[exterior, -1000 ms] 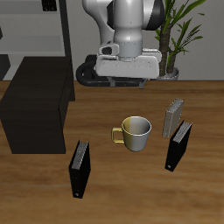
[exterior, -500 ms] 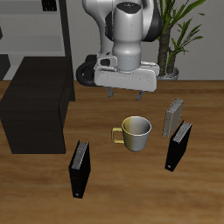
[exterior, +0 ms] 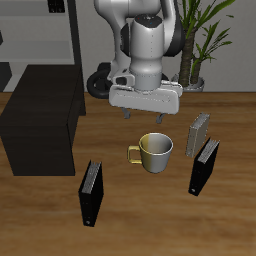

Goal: Place the white-yellow mug on top of the shelf

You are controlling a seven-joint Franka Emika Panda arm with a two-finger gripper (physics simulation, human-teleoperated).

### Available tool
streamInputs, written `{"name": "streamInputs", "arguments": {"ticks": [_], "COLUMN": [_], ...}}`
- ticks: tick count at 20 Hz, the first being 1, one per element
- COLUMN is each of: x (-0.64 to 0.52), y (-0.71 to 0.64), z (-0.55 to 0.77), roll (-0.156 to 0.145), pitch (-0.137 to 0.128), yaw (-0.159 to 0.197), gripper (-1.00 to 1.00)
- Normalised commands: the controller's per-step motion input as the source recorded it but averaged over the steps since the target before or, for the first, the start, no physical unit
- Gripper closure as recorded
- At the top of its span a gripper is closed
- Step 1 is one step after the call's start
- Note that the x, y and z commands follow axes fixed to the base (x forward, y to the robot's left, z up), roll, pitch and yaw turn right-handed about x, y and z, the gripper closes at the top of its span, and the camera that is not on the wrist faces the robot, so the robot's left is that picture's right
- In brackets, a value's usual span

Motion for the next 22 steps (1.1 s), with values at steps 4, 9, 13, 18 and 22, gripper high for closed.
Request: {"name": "streamInputs", "arguments": {"ticks": [4, 9, 13, 18, 22], "x": [0.06, 0.00, 0.00, 0.01, 0.05], "y": [-0.02, -0.07, -0.03, 0.00, -0.01], "z": [-0.13, -0.25, -0.23, -0.18, -0.26], "roll": [-0.018, 0.005, 0.006, 0.005, 0.000], "pitch": [-0.012, 0.006, 0.015, 0.035, 0.058], "yaw": [-0.024, -0.038, -0.033, -0.038, -0.023], "gripper": [-1.00, -1.00, -1.00, -1.00, -1.00]}}
